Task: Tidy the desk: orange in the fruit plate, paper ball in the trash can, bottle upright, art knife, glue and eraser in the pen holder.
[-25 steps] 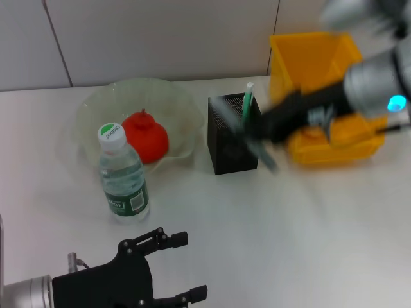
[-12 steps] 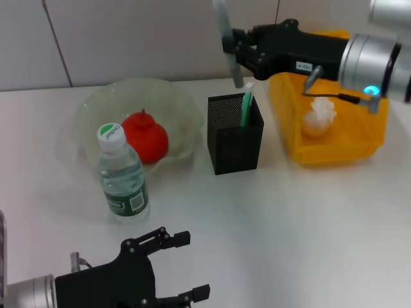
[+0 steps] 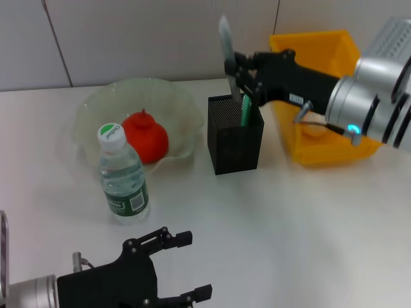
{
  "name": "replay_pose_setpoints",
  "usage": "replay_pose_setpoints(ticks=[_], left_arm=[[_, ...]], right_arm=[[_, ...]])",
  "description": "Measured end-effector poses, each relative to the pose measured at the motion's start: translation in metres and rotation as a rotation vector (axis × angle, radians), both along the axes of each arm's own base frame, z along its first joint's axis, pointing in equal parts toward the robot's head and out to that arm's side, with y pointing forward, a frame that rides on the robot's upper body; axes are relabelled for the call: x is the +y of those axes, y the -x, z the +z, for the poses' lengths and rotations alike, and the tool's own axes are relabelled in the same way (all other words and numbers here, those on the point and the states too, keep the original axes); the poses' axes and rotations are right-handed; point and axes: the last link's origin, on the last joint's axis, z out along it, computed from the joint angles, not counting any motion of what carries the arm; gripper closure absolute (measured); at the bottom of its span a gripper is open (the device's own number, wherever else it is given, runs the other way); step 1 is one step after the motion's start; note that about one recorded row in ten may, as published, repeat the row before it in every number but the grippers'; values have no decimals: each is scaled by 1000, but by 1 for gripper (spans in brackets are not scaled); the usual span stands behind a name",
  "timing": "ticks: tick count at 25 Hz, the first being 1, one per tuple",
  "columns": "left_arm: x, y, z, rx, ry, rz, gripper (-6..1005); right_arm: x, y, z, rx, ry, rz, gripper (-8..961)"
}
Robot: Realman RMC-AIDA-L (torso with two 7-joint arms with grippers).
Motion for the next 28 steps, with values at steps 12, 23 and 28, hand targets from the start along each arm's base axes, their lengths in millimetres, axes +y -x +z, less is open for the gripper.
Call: replay_pose_setpoints(ticks=[12, 23, 28], left_arm=[[-1, -1, -1, -1, 4, -2, 140], [-2, -1, -1, -3, 7, -5, 140], [-2, -1, -1, -10, 6, -3, 140]], right_arm=[[-7, -23, -20, -12, 56, -78, 702], [-9, -27, -23, -12, 63, -92, 674], [-14, -27, -15, 37, 58, -87, 662]])
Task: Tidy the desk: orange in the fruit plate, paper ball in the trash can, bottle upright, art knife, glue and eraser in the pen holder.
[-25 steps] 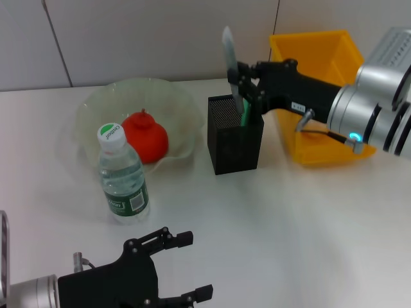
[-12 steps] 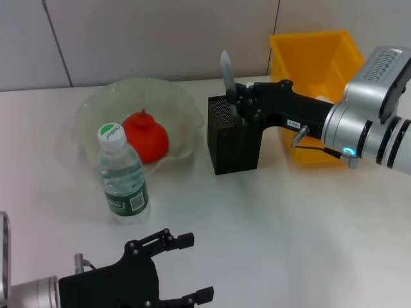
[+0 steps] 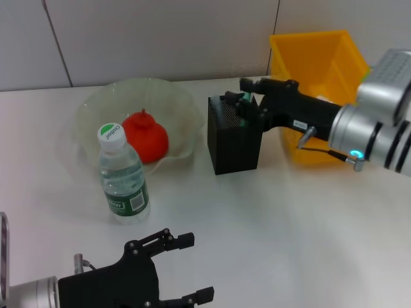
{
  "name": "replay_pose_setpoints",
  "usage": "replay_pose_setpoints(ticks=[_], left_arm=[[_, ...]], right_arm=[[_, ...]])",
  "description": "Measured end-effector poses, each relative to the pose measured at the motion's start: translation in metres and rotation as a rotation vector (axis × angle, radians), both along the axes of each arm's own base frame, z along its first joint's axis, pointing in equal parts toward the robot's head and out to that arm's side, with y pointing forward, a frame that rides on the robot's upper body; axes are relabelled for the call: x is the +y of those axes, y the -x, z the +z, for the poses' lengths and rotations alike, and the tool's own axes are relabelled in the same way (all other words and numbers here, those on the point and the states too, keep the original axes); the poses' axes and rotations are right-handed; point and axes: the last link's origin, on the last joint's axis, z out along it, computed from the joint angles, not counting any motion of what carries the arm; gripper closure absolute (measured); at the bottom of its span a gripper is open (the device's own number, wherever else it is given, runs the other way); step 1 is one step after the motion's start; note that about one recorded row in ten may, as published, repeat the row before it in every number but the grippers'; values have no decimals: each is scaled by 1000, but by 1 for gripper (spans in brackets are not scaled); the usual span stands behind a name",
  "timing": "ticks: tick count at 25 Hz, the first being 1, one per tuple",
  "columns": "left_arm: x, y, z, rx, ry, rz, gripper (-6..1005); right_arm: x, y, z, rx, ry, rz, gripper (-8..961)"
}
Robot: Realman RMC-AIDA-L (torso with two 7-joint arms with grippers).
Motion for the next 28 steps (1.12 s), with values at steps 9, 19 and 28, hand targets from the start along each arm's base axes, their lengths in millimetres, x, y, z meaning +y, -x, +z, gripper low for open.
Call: replay_pose_setpoints(ticks=[9, 19, 28], left_arm=[[5, 2, 8, -20, -31, 22, 140], [10, 12, 16, -16, -88, 79, 140], [9, 19, 19, -4, -95, 110, 140]], right_arm=[[-65, 1, 44, 167, 39, 197, 363], [-144, -57, 18, 128, 188, 164, 182], [-154, -68, -3, 89, 306, 152, 181]])
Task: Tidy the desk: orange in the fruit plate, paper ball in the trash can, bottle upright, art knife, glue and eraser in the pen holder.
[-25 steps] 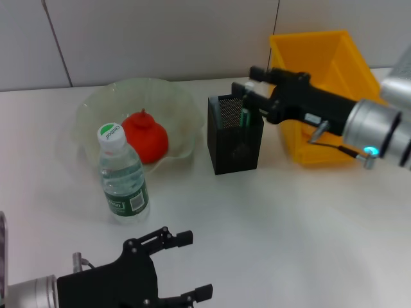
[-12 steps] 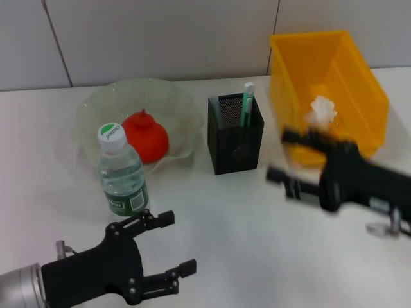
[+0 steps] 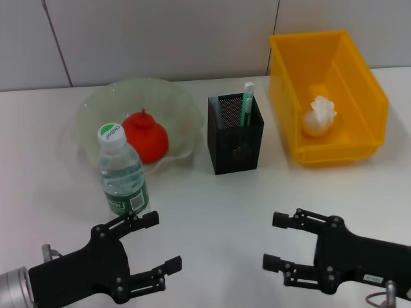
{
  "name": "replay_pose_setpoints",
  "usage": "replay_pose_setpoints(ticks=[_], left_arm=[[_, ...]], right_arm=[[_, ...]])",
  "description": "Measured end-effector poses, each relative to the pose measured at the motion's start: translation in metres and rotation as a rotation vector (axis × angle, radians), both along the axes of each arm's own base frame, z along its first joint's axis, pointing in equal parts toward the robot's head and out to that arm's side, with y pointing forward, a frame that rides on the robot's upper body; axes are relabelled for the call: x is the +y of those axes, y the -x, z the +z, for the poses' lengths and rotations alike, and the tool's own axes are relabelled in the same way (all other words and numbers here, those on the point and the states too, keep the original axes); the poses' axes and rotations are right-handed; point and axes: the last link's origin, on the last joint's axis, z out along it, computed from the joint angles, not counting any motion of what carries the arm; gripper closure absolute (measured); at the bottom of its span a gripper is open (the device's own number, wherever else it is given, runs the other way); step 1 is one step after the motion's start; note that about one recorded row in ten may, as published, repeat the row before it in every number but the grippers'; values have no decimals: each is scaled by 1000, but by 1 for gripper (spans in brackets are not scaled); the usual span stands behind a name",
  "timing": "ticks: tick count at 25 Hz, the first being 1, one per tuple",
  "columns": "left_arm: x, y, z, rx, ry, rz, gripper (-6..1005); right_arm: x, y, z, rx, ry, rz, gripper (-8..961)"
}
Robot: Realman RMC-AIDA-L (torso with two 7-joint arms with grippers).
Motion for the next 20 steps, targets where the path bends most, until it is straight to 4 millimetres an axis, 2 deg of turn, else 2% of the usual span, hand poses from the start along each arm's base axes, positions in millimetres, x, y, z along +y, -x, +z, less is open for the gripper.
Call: replay_pose_setpoints(ticks=[6, 20], left_arm=[[-4, 6, -1, 11, -4, 27, 140], [-1, 2, -2, 7, -5, 15, 140]], right_arm=[[6, 1, -4, 0, -6, 3, 181], [8, 1, 0, 24, -30, -15, 180]])
